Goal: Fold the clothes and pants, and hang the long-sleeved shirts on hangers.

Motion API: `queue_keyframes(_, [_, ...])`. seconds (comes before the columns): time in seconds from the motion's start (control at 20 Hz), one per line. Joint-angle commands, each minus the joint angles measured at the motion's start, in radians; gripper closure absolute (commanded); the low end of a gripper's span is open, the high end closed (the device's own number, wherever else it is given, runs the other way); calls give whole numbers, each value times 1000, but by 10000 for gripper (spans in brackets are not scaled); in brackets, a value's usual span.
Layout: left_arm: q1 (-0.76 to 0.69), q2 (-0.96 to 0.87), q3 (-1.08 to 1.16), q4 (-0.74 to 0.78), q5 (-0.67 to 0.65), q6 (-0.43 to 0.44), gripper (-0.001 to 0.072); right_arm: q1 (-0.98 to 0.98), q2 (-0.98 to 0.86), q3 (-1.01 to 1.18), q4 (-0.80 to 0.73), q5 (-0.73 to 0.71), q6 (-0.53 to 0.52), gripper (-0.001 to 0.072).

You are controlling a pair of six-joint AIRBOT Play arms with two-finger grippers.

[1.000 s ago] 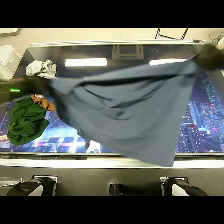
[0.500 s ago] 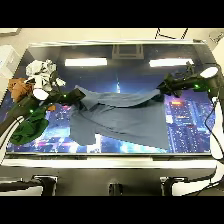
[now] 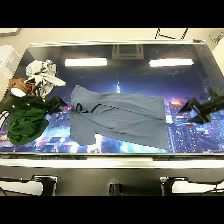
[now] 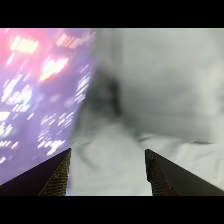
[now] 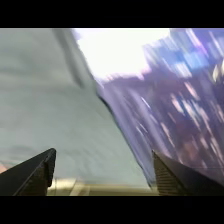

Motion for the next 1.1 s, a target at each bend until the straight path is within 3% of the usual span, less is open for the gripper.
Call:
queue_keyframes(0.0, [7,-84,-28,-72,-34,60,196,-38,69,-175,-39,-4,-34,38])
queue_keyframes(0.2, [-33,-142,-27,-82,-7,61,205,-38,79,-201,-40,-4,-34,38])
queue_keyframes(0.3, [-41,-153,-27,-82,-5,61,280,-38,79,-201,-45,-3,-34,38])
queue_keyframes(0.4, [-42,-151,-26,-82,-8,60,586,-38,82,-211,-76,-2,-34,40])
queue_keyframes(0.45, [-40,-145,-26,-82,-14,74,682,-38,89,-237,-104,-3,-34,43])
queue_keyframes(0.55, [-40,-122,-25,-82,-13,104,689,-38,111,-331,-168,-31,-34,108])
queue_keyframes(0.85, [-41,-58,-26,-82,-19,109,689,-24,140,-536,-52,-168,-121,137])
queue_keyframes(1.05, [-48,-34,-26,-82,-43,104,689,137,136,-581,-30,-270,-80,163])
